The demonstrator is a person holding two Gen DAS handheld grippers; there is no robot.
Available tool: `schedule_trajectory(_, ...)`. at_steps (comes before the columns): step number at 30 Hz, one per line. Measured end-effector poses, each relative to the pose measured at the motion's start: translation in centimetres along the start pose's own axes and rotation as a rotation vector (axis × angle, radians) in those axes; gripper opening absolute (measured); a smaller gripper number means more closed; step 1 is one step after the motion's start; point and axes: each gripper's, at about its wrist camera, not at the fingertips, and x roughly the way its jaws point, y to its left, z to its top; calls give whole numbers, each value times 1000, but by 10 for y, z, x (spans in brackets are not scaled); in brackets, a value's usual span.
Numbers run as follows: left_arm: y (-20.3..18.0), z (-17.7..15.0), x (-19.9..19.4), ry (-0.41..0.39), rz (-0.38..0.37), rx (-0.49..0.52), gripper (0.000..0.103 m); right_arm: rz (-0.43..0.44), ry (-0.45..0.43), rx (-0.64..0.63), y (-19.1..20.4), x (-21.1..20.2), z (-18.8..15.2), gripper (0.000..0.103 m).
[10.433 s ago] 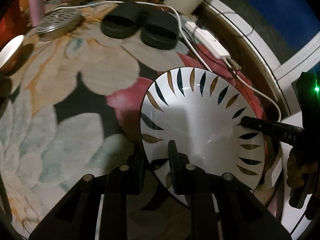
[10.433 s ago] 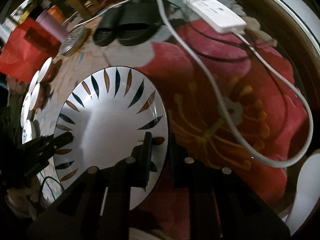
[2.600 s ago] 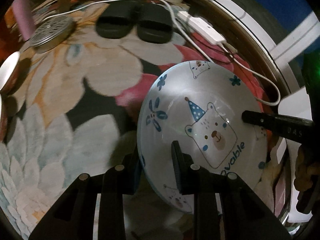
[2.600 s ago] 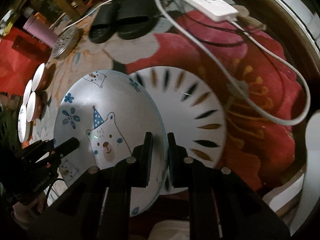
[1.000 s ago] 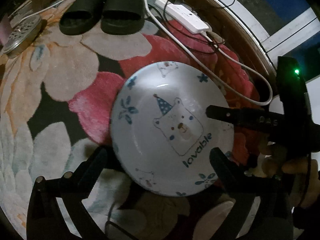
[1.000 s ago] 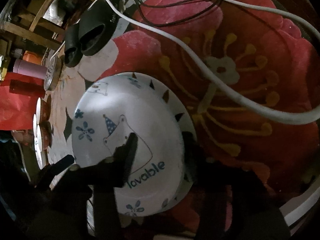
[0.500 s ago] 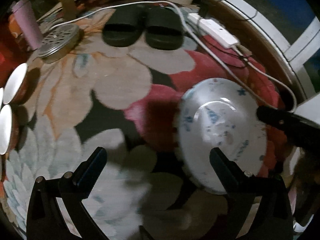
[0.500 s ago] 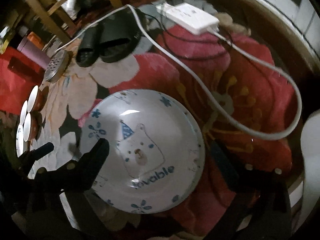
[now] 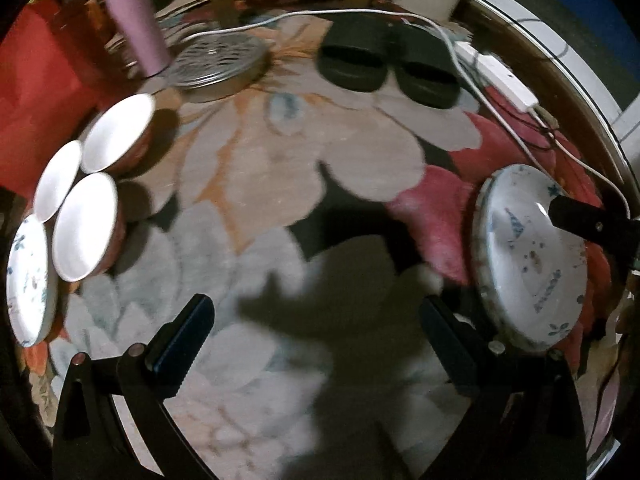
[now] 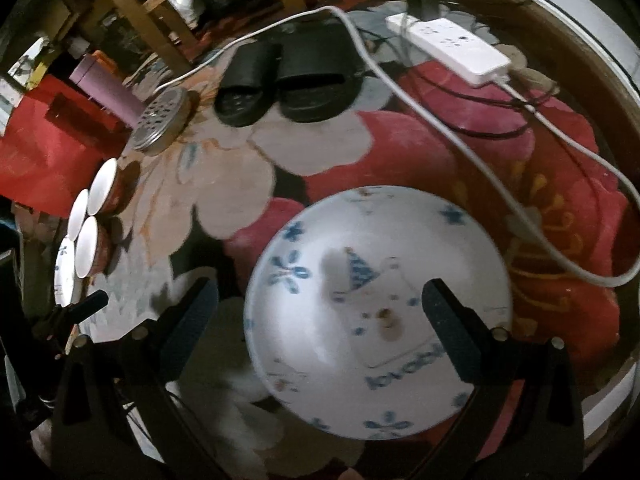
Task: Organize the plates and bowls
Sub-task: 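Withdraw both tools back toward the bowls and small bear plate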
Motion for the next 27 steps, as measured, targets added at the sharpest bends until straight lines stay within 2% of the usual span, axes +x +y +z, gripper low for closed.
schedule_trajectory(4,23,-3,-5,24,8,-1,103,36,7,-20,25,6,-2,103)
schedule_trajectory(8,44,-4,-21,11,34,39,103,73,14,-39,46,10,-3,103)
schedule_trajectory(11,60,-7,-37,7,26,60,103,91,15,-67,62,11,-5,103)
schedule_trajectory(17,99,-27,-66,18,45,87,103,115,37,-128,89,13,-10,103)
schedule_trajectory(22,137,-50,-74,-3,67,38,103,124,64,-156,105,18,-13,103)
schedule_trajectory(27,180,-69,-65,-40,68,-113,102,129,84,-207,129,24,-13,103)
